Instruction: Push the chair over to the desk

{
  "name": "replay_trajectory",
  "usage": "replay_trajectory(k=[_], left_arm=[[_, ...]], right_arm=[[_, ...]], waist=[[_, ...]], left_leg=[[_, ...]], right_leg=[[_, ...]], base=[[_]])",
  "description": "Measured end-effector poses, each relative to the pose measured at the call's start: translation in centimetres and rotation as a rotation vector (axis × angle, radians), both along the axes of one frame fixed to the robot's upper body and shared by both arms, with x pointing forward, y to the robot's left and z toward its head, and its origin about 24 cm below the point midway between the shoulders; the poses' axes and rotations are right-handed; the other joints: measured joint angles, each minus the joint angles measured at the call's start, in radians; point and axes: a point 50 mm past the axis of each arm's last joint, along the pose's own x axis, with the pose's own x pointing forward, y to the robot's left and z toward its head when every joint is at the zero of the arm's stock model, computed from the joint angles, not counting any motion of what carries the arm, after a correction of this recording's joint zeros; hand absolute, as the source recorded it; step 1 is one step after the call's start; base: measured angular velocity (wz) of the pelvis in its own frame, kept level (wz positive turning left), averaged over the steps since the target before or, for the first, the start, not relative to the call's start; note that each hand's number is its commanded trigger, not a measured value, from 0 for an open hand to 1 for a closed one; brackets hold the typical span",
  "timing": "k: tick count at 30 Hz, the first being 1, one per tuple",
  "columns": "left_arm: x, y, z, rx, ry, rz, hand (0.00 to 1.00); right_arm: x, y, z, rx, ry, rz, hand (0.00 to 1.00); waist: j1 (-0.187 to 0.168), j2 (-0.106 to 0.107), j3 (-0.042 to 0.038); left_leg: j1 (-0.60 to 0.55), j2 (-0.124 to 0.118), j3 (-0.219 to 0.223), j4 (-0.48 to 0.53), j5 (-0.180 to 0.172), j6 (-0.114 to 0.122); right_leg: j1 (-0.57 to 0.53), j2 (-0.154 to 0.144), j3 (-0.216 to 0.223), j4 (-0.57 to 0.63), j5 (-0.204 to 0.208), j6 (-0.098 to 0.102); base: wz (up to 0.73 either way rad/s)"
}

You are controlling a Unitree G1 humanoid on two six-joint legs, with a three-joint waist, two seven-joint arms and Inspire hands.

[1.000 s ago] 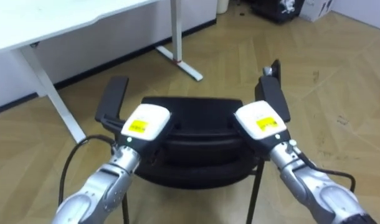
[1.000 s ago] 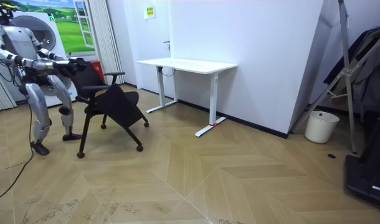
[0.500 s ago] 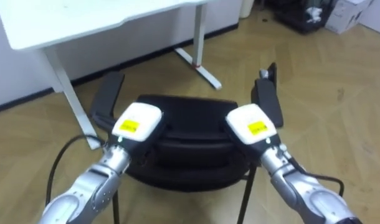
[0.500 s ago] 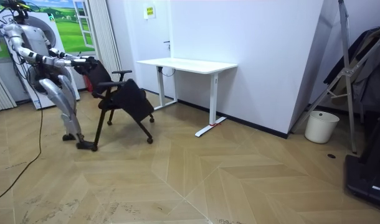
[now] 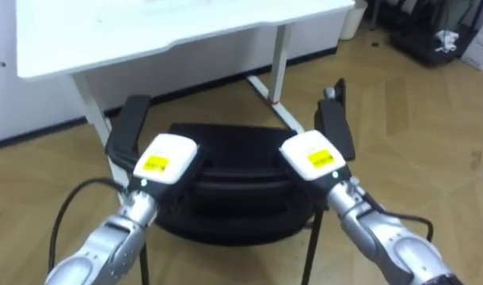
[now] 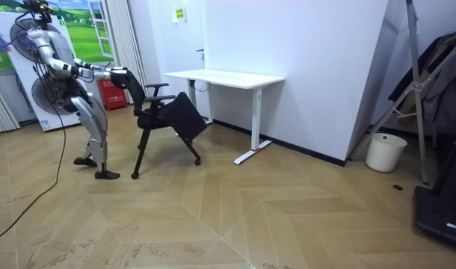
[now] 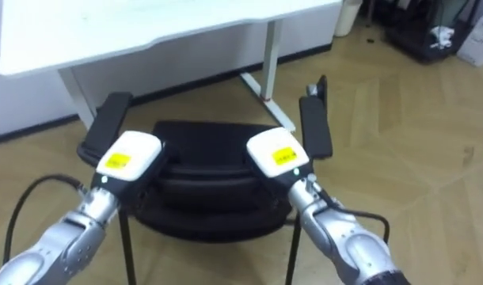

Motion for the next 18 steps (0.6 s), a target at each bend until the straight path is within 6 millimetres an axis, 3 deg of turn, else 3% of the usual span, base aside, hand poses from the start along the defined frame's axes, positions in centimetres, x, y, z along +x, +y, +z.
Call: replay_trajectory(k=[2, 3, 4, 6, 7, 8, 9, 10, 11, 12, 13, 15, 16, 18], left_arm=[[-0.1, -0.3, -0.5, -0.007, 0.017, 0.009, 1.00], [-0.1, -0.4, -0.5, -0.011, 0.016, 0.011, 1.00], [0.1, -0.7, -0.3, -0.016, 0.006, 0.013, 1.00], [0.5, -1.2, -0.1, -0.008, -0.009, 0.000, 1.00], [0.5, -1.3, -0.1, -0.007, -0.015, 0.000, 1.00], [0.5, -1.4, -0.1, -0.009, -0.019, 0.001, 1.00], [0.5, -1.5, -0.1, -0.008, -0.022, 0.001, 1.00], [0.5, -1.5, -0.1, -0.005, -0.025, -0.002, 1.00], [0.4, -1.6, -0.1, -0.005, -0.025, -0.004, 1.00], [0.2, -1.8, -0.1, -0.010, -0.024, -0.009, 1.00], [0.3, -1.8, 0.2, -0.008, -0.038, -0.015, 1.00], [0.6, -1.6, 0.6, -0.001, -0.059, -0.013, 1.00], [0.7, -1.5, 0.9, 0.002, -0.073, -0.014, 1.00], [0.8, -1.3, 1.3, 0.006, -0.085, -0.015, 1.00]], right_arm=[[-0.1, -0.3, -0.3, -0.009, 0.007, 0.000, 1.00], [0.0, -0.4, -0.2, -0.012, 0.001, 0.001, 1.00], [0.1, -0.6, 0.0, -0.017, -0.010, -0.001, 1.00], [0.3, -0.9, 0.2, -0.014, -0.018, -0.014, 1.00], [0.3, -1.2, 0.1, -0.018, -0.022, -0.021, 1.00], [0.4, -1.2, 0.2, -0.019, -0.023, -0.023, 1.00], [0.3, -1.2, 0.1, -0.019, -0.025, -0.025, 1.00], [0.2, -1.3, 0.1, -0.017, -0.028, -0.027, 1.00], [0.1, -1.4, 0.1, -0.015, -0.030, -0.029, 1.00], [-0.3, -1.5, -0.1, -0.010, -0.030, -0.035, 1.00], [-0.4, -1.5, 0.2, -0.004, -0.046, -0.040, 1.00], [-0.3, -1.3, 0.5, 0.001, -0.067, -0.044, 1.00], [-0.2, -1.1, 0.8, 0.000, -0.085, -0.043, 1.00], [-0.2, -1.1, 1.0, 0.005, -0.105, -0.046, 1.00]], waist=[[0.014, -0.013, -0.0019], [0.016, -0.015, -0.0014], [0.011, -0.027, 0.0045], [0.007, -0.044, 0.0116], [0.008, -0.049, 0.0104], [0.008, -0.048, 0.0102], [0.007, -0.047, 0.0097], [0.005, -0.045, 0.0078], [0.005, -0.045, 0.0049], [-0.004, -0.044, -0.0103], [-0.033, -0.055, -0.0204], [-0.022, -0.071, -0.0174], [-0.023, -0.070, -0.0168], [-0.041, -0.068, -0.0156]], left_leg=[[-0.016, -0.012, -0.001, 0.044, 0.118, -0.005], [-0.025, -0.014, 0.000, 0.052, 0.113, -0.001], [-0.055, -0.026, -0.002, 0.047, 0.044, 0.018], [-0.121, -0.049, -0.002, -0.013, -0.030, 0.018], [-0.160, -0.062, -0.003, -0.094, -0.044, 0.020], [-0.180, -0.062, -0.002, -0.142, -0.047, 0.021], [-0.216, -0.061, -0.002, -0.252, -0.043, 0.017], [-0.245, -0.060, -0.003, -0.377, -0.014, 0.010], [-0.256, -0.059, 0.000, -0.423, 0.038, 0.017], [-0.258, -0.066, 0.010, -0.465, 0.113, 0.027], [-0.240, -0.090, 0.030, -0.495, 0.147, 0.051], [-0.209, -0.106, 0.068, -0.539, 0.164, 0.072], [-0.208, -0.106, 0.081, -0.544, 0.162, 0.075], [-0.211, -0.113, 0.084, -0.545, 0.153, 0.078]], right_leg=[[0.048, -0.004, 0.055, -0.032, -0.017, 0.000], [0.052, -0.003, 0.069, -0.039, -0.018, 0.000], [0.058, -0.009, 0.084, -0.040, -0.025, 0.001], [0.076, -0.016, 0.102, -0.060, -0.027, 0.002], [0.085, -0.017, 0.117, -0.074, -0.029, 0.006], [0.092, -0.017, 0.122, -0.080, -0.033, 0.010], [0.104, -0.018, 0.137, -0.088, -0.041, 0.020], [0.108, -0.023, 0.147, -0.087, -0.058, 0.030], [0.111, -0.027, 0.152, -0.084, -0.068, 0.037], [0.111, -0.035, 0.168, -0.078, -0.083, 0.060], [0.110, -0.048, 0.168, -0.074, -0.094, 0.083], [0.109, -0.072, 0.143, -0.103, -0.079, 0.094], [0.117, -0.076, 0.108, -0.142, -0.056, 0.097], [0.145, -0.074, 0.090, -0.201, -0.031, 0.100]], base=[[-0.17], [-0.09], [0.09], [0.02], [-0.21], [-0.35], [-0.33], [-0.33], [-0.35], [-0.12], [-0.07], [-0.36], [-0.46], [-0.04]])
